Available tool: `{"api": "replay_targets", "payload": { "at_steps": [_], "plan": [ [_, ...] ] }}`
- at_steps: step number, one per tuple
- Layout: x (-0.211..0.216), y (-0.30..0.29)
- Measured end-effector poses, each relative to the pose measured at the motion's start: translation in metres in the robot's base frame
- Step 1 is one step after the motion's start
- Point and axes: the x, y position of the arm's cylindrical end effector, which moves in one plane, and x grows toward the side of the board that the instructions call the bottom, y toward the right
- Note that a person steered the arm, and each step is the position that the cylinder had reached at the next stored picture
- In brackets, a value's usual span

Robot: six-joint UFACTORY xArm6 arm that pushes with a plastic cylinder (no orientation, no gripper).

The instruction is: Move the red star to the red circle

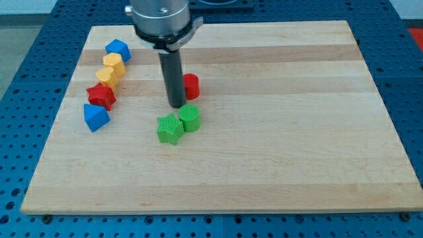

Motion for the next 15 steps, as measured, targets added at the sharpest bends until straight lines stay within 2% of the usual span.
{"api": "replay_targets", "payload": {
  "at_steps": [2, 4, 6, 7, 9, 15],
  "plan": [
    [0.030, -0.043],
    [0.083, -0.101],
    [0.078, -0.195],
    [0.046, -0.210],
    [-0.001, -0.175],
    [-0.040, -0.020]
  ]
}}
